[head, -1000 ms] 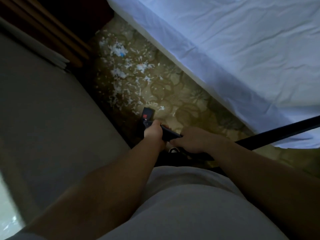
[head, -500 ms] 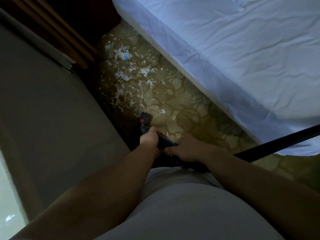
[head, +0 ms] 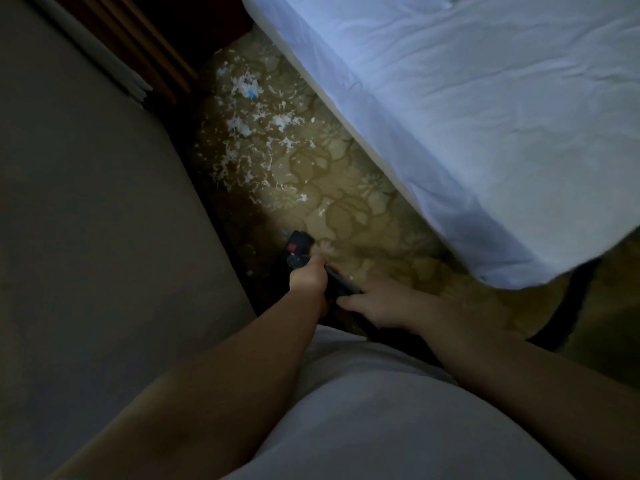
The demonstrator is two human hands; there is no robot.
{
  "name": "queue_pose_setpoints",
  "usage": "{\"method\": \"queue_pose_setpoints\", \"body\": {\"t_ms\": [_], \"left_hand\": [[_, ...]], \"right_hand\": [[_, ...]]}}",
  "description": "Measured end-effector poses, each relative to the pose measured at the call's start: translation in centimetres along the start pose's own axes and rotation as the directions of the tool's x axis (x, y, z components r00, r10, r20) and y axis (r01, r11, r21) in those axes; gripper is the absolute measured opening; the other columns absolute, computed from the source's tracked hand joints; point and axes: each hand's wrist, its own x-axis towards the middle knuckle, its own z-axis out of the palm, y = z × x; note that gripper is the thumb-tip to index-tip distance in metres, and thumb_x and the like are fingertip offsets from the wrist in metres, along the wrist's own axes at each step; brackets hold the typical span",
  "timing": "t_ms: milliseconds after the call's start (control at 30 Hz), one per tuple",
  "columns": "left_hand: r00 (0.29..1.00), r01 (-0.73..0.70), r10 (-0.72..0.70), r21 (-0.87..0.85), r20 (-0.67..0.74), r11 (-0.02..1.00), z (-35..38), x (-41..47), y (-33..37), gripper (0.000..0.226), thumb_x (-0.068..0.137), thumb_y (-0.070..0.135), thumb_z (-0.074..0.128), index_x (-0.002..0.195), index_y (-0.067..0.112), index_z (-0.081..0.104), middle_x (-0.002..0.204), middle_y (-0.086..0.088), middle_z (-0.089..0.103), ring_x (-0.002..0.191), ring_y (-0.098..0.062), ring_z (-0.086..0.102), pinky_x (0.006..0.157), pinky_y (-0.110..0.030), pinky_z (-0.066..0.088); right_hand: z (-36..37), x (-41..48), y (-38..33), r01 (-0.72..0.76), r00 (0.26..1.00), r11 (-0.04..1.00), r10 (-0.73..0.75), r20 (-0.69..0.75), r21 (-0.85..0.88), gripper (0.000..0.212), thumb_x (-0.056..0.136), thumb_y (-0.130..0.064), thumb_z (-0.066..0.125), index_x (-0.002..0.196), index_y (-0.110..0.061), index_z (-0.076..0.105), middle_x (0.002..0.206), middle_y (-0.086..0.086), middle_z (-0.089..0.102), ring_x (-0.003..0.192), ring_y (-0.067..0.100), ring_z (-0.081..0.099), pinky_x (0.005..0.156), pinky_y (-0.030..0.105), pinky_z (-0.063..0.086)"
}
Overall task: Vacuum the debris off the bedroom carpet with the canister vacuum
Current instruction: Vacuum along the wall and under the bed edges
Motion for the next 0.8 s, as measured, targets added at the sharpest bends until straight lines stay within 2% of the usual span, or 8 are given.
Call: {"method": "queue_pose_setpoints", "body": {"t_ms": [133,233,267,333,433,600,700,800], "left_hand": [[0.999,0.022,-0.021,-0.029,0.044,0.999,2.7,-6.8,-6.4,0.033,0.089,0.031,0.068,0.111,0.007,0.064,0.100,-0.014,0.068,0.091,-0.035,0.067,0.086,-0.048,0.058],[0.996,0.054,-0.055,0.013,0.077,0.998,4.3,-9.9,-9.5,0.024,0.094,0.022,0.063,0.078,0.005,0.066,0.083,-0.014,0.068,0.088,-0.034,0.066,0.092,-0.049,0.056],[0.994,0.072,-0.074,0.028,0.083,0.997,4.7,-10.5,-10.5,0.025,0.094,0.021,0.062,0.074,0.005,0.066,0.080,-0.013,0.069,0.086,-0.034,0.065,0.092,-0.049,0.056],[0.989,0.102,-0.106,0.041,0.100,0.994,5.5,-11.3,-12.1,0.020,0.092,0.020,0.064,0.084,0.003,0.070,0.077,-0.012,0.070,0.084,-0.033,0.067,0.090,-0.049,0.057],[0.983,0.140,-0.143,0.027,0.116,0.990,6.6,-11.7,-14.4,0.021,0.090,0.021,0.065,0.095,0.002,0.071,0.077,-0.010,0.072,0.080,-0.030,0.068,0.088,-0.046,0.058],[0.975,0.167,-0.161,-0.031,0.155,0.985,7.8,-12.5,-16.5,0.018,0.091,0.020,0.064,0.085,0.004,0.069,0.063,-0.006,0.070,0.072,-0.026,0.066,0.070,-0.036,0.056],[0.971,0.177,-0.164,-0.062,0.174,0.982,7.6,-12.4,-17.0,0.019,0.092,0.022,0.065,0.085,0.005,0.070,0.066,-0.005,0.070,0.074,-0.025,0.066,0.085,-0.041,0.058],[0.976,0.155,-0.141,-0.074,0.167,0.985,6.8,-11.9,-17.1,0.026,0.093,0.028,0.065,0.081,0.007,0.071,0.064,-0.005,0.070,0.076,-0.027,0.065,0.095,-0.046,0.055]], "right_hand": [[-0.4,-5.3,7.1,-0.052,0.998,0.999,0.053,0.033,-0.016,0.040,0.095,-0.061,0.065,0.094,-0.020,0.070,0.094,0.005,0.070,0.081,0.019,0.066,0.070,0.032,0.051],[-0.4,-9.1,10.1,-0.109,0.993,0.993,0.108,0.040,0.034,0.047,0.093,-0.060,0.067,0.095,-0.014,0.075,0.088,0.006,0.072,0.075,0.020,0.067,0.063,0.030,0.047],[-0.3,-10.2,10.8,-0.117,0.993,0.993,0.115,0.030,0.036,0.048,0.093,-0.060,0.067,0.096,-0.013,0.076,0.087,0.006,0.072,0.074,0.020,0.066,0.061,0.029,0.046],[-0.5,-11.8,12.3,-0.130,0.991,0.991,0.130,0.011,0.013,0.046,0.092,-0.059,0.068,0.093,-0.014,0.075,0.085,0.004,0.071,0.072,0.018,0.065,0.059,0.029,0.044],[-0.6,-13.3,14.1,-0.164,0.986,0.986,0.164,0.009,-0.010,0.045,0.092,-0.059,0.067,0.087,-0.015,0.073,0.082,0.003,0.068,0.071,0.017,0.063,0.059,0.029,0.043],[-1.0,-14.6,15.6,-0.181,0.984,0.983,0.180,-0.007,-0.040,0.050,0.088,-0.064,0.069,0.087,-0.014,0.075,0.084,0.006,0.074,0.075,0.021,0.071,0.064,0.031,0.049],[-0.8,-14.7,15.5,-0.168,0.986,0.984,0.168,-0.009,-0.052,0.051,0.089,-0.062,0.068,0.092,-0.011,0.074,0.089,0.010,0.075,0.080,0.026,0.073,0.070,0.037,0.054],[-0.1,-14.5,15.0,-0.142,0.990,0.984,0.143,-0.002,-0.112,0.053,0.093,-0.063,0.064,0.093,-0.010,0.073,0.093,0.011,0.073,0.084,0.027,0.071,0.069,0.034,0.047]]}}
